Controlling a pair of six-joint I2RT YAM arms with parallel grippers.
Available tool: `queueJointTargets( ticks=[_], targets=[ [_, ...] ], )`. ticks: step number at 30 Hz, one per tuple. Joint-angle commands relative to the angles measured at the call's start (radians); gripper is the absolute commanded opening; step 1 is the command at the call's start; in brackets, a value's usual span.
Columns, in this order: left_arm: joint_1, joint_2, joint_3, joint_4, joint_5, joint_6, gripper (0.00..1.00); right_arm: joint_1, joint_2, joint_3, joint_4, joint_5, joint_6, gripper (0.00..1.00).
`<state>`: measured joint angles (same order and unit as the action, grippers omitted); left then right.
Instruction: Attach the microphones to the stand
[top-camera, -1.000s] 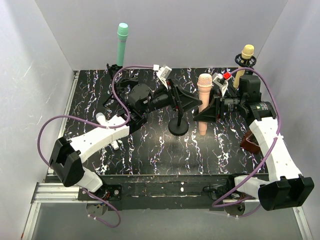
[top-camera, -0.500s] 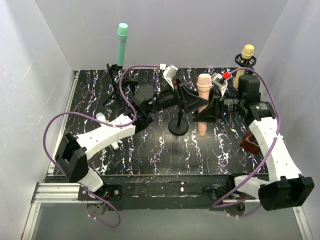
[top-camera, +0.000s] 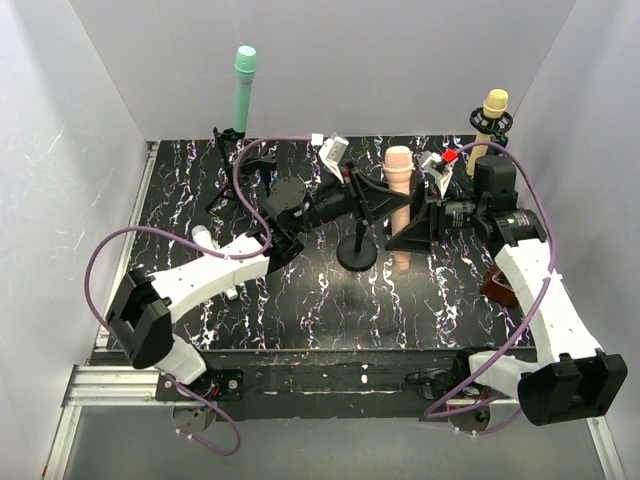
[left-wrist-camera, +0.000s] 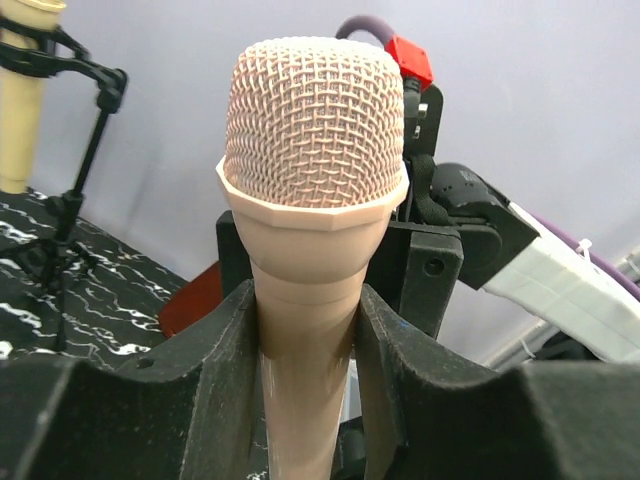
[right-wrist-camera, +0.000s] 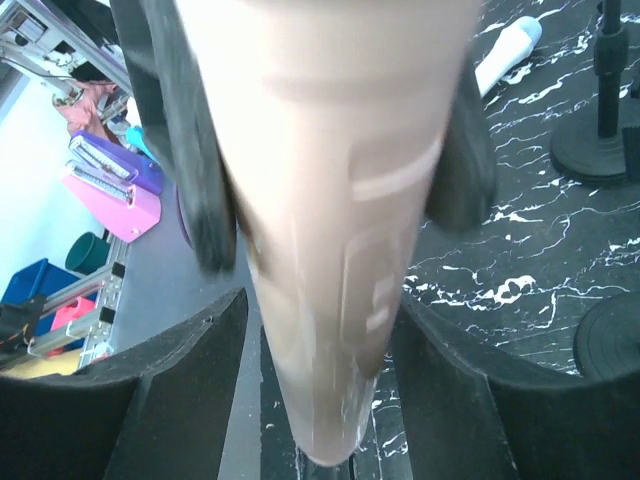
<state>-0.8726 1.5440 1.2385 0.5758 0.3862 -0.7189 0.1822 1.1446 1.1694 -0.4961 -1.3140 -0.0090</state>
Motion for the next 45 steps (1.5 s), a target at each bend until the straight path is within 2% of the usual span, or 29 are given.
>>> queueJointTargets(
  ticks=[1,6,10,12,16,18,19,21,22,23,24,27,28,30,32,35,37,41,45],
  targets=[
    [0.0,-0.128,-0.074,0.104,-0.145,0.03,0.0,0.002,-0.032,-0.051,0.145,-0.042,0.096,0.67],
    [0.0,-0.144,-0.108,0.142,-0.178,0.041,0.0,0.002,-0.031,-0.071,0.201,-0.054,0.162,0.64],
    [0.0,-0.13,-0.105,0.164,-0.167,0.032,0.0,0.002,-0.029,-0.114,0.318,-0.067,0.268,0.63],
    [0.0,-0.117,-0.102,0.17,-0.161,0.027,0.0,0.002,-0.026,-0.134,0.384,-0.074,0.323,0.58],
    [0.0,-0.116,-0.105,0.17,-0.162,0.026,0.0,0.002,-0.013,-0.133,0.436,-0.096,0.365,0.02],
    [0.001,-0.127,-0.112,0.156,-0.158,0.038,0.03,-0.003,-0.013,-0.119,0.418,-0.106,0.351,0.01],
    [0.003,-0.139,-0.114,0.136,-0.15,0.051,0.16,-0.009,-0.014,-0.11,0.397,-0.111,0.327,0.01],
    [0.015,-0.168,-0.125,0.081,-0.109,0.079,0.59,-0.035,-0.013,-0.073,0.297,-0.114,0.237,0.01],
    [0.029,-0.186,-0.129,0.038,-0.08,0.1,0.75,-0.059,-0.013,-0.042,0.227,-0.11,0.157,0.01],
    [0.046,-0.205,-0.132,-0.009,-0.037,0.127,0.87,-0.081,-0.006,0.013,0.135,-0.105,0.082,0.01],
    [0.064,-0.228,-0.134,-0.08,0.017,0.166,0.92,-0.104,0.003,0.062,0.022,-0.091,-0.045,0.01],
    [0.119,-0.303,-0.129,-0.337,0.095,0.362,0.97,-0.121,0.055,0.24,-0.398,0.066,-0.436,0.01],
    [0.138,-0.32,-0.123,-0.425,0.108,0.447,0.97,-0.119,0.067,0.275,-0.47,0.108,-0.519,0.01],
    [0.156,-0.35,-0.108,-0.638,0.112,0.631,0.98,-0.122,0.083,0.306,-0.521,0.201,-0.598,0.01],
    [0.178,-0.373,-0.116,-0.73,0.105,0.842,0.98,-0.122,0.084,0.306,-0.535,0.239,-0.669,0.01],
    [0.227,-0.39,-0.155,-0.74,0.127,0.99,0.98,-0.122,0.087,0.294,-0.533,0.245,-0.758,0.01],
    [0.274,-0.375,-0.16,-0.731,0.205,1.048,0.98,-0.124,0.087,0.285,-0.521,0.228,-0.801,0.01],
    [0.348,-0.297,-0.145,-0.665,0.385,1.101,0.98,-0.124,0.099,0.265,-0.528,0.177,-0.876,0.01],
    [0.363,-0.191,-0.114,-0.547,0.457,1.119,0.98,-0.124,0.127,0.265,-0.602,0.156,-1.011,0.01]
  ],
)
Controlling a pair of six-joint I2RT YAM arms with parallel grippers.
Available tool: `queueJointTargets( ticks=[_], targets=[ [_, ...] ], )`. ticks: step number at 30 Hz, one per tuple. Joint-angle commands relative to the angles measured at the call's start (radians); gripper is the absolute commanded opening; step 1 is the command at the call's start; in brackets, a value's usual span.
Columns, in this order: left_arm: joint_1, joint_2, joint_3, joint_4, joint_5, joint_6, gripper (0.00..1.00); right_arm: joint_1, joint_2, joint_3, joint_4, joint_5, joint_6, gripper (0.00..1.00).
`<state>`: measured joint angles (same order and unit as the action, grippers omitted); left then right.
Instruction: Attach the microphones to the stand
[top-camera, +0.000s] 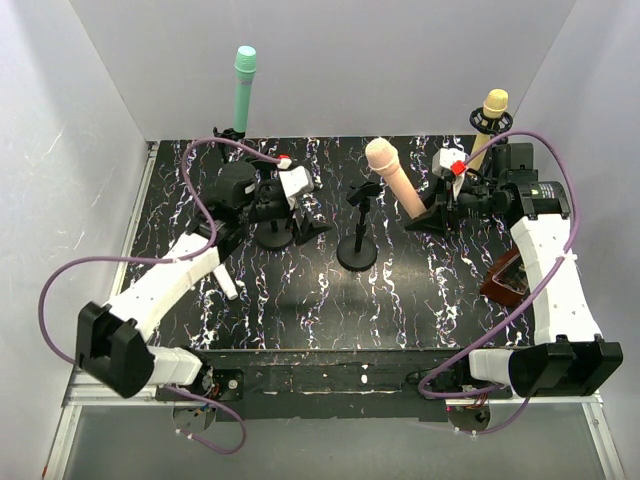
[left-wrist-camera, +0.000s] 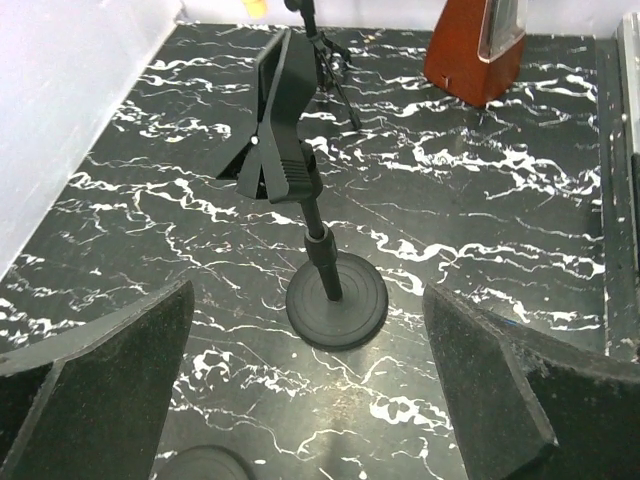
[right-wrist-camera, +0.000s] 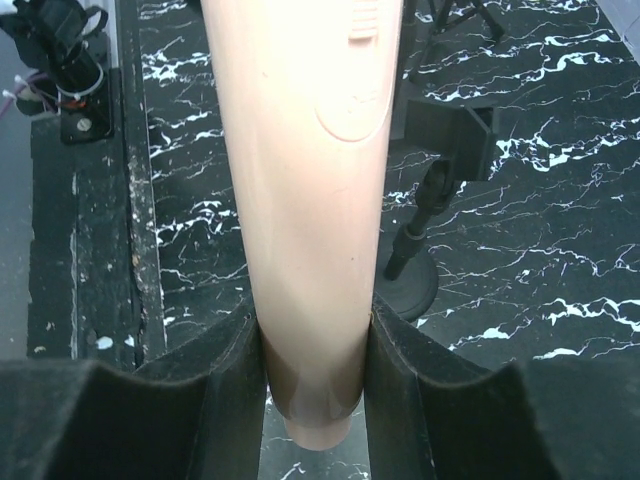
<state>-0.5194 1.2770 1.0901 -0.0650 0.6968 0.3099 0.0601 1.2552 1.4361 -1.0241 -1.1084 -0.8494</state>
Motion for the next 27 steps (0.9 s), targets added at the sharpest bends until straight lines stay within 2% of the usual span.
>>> queueJointTargets(
  ticks=[1,9,15,19,23,27],
  targets=[
    [0.012,0.102,0.059,0.108,0.159,0.078,0.98,-0.002,0.022,-0.002,-0.079,-0.047,-0.178,0.01],
    [0.012,0.284,0.201,0.232,0.213,0.006,0.98,-0.002,0.038,-0.011,-0.085,-0.068,-0.211,0.01],
    [0.012,0.386,0.281,0.221,0.256,0.0,0.98,-0.005,0.027,-0.032,-0.08,-0.093,-0.214,0.01],
    [0.012,0.458,0.344,0.214,0.343,-0.02,0.98,-0.006,0.023,-0.042,-0.076,-0.1,-0.211,0.01],
    [0.012,0.513,0.395,0.189,0.392,-0.038,0.89,-0.013,0.02,-0.042,-0.071,-0.099,-0.205,0.01],
    [0.012,0.533,0.409,0.183,0.411,-0.066,0.75,-0.019,0.032,-0.037,-0.034,-0.084,-0.185,0.01]
  ],
)
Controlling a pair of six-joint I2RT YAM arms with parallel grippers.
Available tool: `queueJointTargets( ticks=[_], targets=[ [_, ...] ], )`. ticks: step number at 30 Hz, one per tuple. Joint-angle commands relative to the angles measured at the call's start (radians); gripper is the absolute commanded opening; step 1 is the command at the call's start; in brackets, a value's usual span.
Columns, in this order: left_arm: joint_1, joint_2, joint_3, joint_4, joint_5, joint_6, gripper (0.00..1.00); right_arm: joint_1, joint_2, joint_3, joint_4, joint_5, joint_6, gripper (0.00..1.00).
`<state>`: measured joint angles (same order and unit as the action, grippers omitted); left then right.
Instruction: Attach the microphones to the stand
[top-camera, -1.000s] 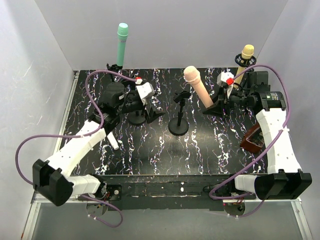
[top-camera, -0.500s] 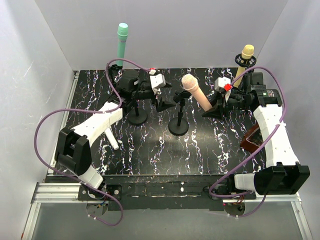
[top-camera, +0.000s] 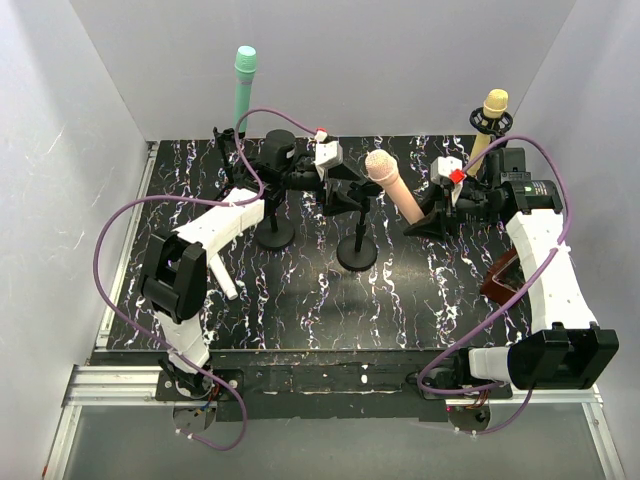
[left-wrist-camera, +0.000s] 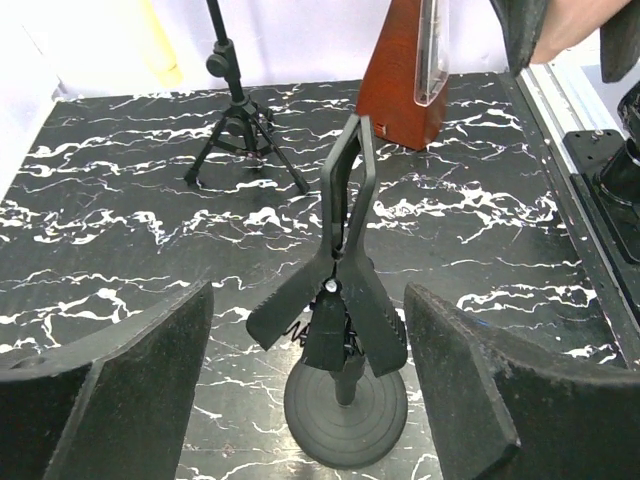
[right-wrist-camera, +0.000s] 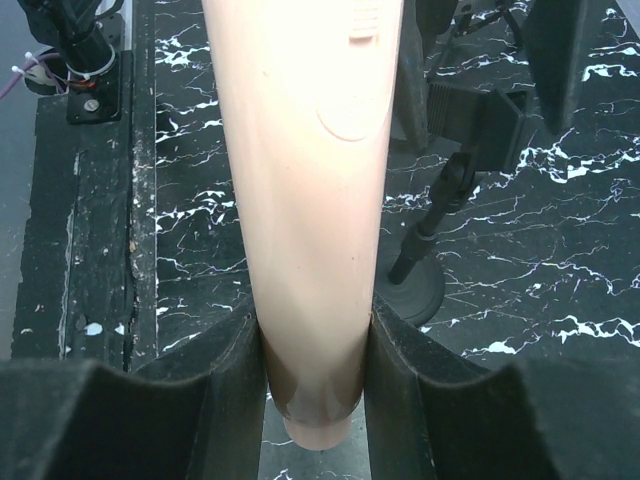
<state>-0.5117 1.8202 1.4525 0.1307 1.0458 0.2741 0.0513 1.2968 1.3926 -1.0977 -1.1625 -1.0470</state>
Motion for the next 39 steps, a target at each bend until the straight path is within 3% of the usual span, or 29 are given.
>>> queueJointTargets(
  ticks=[1,4,8,12,24,34,39],
  targets=[
    [0.004,-0.007,0.045,-0.014,0.065,-0.033,0.72,-0.01,-0.002,0.009,0.053,-0.025,0.022,0.01],
    [0.004,-0.004,0.04,-0.025,0.065,-0.044,0.58,-0.01,0.035,0.028,0.103,-0.014,0.06,0.01],
    [0.002,-0.005,0.025,-0.005,0.06,-0.075,0.25,-0.01,0.097,0.049,0.185,0.001,0.114,0.01],
    [0.002,-0.007,0.016,-0.005,0.06,-0.088,0.09,-0.01,0.177,0.097,0.219,0.033,0.137,0.01],
    [0.001,-0.012,-0.012,0.046,0.054,-0.134,0.07,0.09,0.305,0.117,0.148,0.151,-0.008,0.01],
    [0.001,-0.024,-0.029,0.063,0.059,-0.157,0.02,0.167,0.326,0.105,0.137,0.363,0.03,0.01],
    [0.001,-0.036,-0.04,0.073,0.051,-0.18,0.1,0.168,0.311,0.109,0.125,0.415,0.059,0.01]
  ],
)
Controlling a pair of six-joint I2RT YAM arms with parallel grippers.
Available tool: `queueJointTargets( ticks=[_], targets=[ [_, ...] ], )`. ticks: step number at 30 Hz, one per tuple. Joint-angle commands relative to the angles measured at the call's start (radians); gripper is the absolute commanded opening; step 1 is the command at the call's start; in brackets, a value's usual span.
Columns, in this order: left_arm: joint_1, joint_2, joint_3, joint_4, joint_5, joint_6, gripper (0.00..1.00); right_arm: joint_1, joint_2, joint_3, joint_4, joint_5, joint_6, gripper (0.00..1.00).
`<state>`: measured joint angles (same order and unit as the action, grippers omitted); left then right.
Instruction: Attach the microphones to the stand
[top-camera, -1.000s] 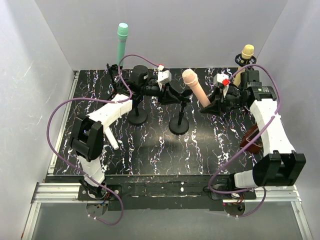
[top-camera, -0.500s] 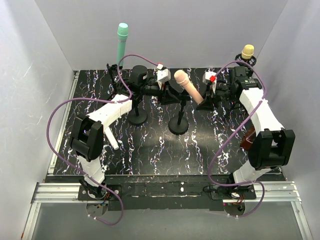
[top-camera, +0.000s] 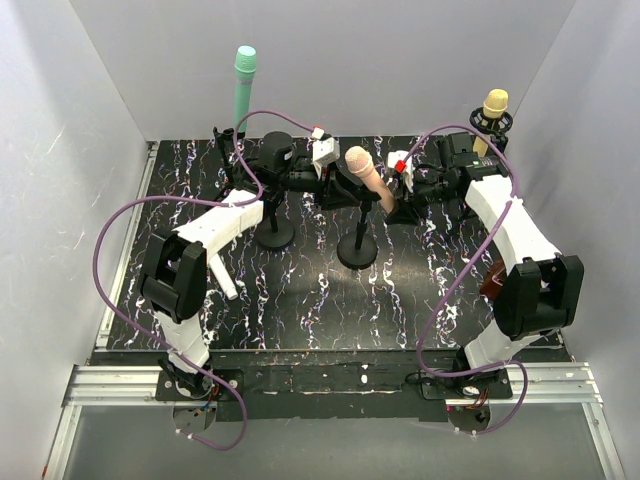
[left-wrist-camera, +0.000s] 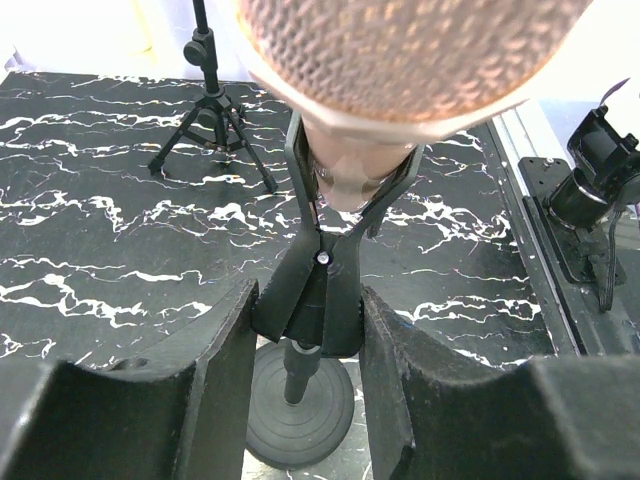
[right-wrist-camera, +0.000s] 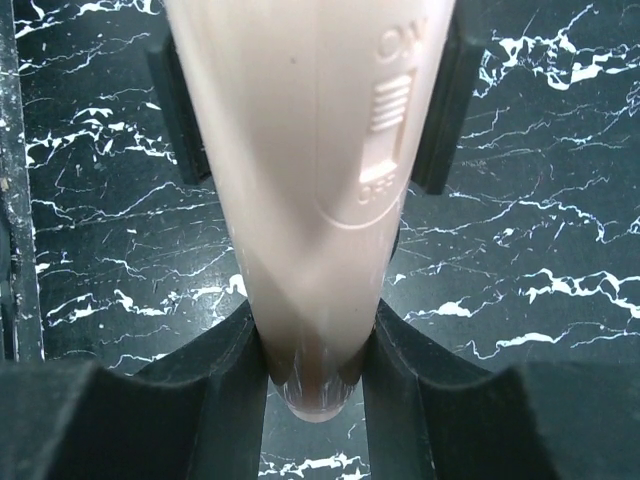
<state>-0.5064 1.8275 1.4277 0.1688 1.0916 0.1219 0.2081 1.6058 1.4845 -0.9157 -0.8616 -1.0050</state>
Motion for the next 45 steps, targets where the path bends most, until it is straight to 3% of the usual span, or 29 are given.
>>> queueJointTargets(
  ticks=[1,3,7,18,20,21,25,27,38,45],
  targets=[
    [-0.004,-0.045,-0.015,0.035,0.004,-0.033,0.14,0.008,-0.006,0.017,-0.061,0.122,0.022,0.01],
    [-0.004,-0.053,-0.013,0.029,0.005,-0.033,0.23,0.008,-0.014,0.02,-0.078,0.14,0.032,0.01],
    [-0.004,-0.066,-0.018,0.028,-0.001,-0.034,0.53,0.008,-0.006,0.04,-0.124,0.157,0.037,0.01],
    [-0.003,-0.119,-0.07,0.074,-0.05,-0.054,0.97,0.01,0.059,0.152,-0.281,0.177,0.048,0.01],
    [-0.004,-0.134,-0.079,0.078,-0.071,-0.053,0.98,0.008,0.055,0.146,-0.267,0.171,0.065,0.02],
    [-0.003,-0.142,-0.084,0.078,-0.081,-0.053,0.98,0.008,0.055,0.148,-0.267,0.165,0.077,0.1],
    [-0.004,-0.177,-0.098,0.055,-0.12,-0.051,0.98,0.007,0.045,0.145,-0.272,0.125,0.092,0.68],
    [-0.003,-0.204,-0.113,0.046,-0.139,-0.051,0.98,0.004,0.029,0.135,-0.253,0.113,0.106,0.83],
    [-0.003,-0.47,-0.251,-0.075,-0.262,-0.054,0.98,-0.041,-0.079,0.128,-0.209,0.065,0.132,0.89],
    [-0.003,-0.7,-0.395,-0.129,-0.374,-0.2,0.98,-0.061,-0.174,0.134,-0.12,0.087,0.169,0.93]
  ],
)
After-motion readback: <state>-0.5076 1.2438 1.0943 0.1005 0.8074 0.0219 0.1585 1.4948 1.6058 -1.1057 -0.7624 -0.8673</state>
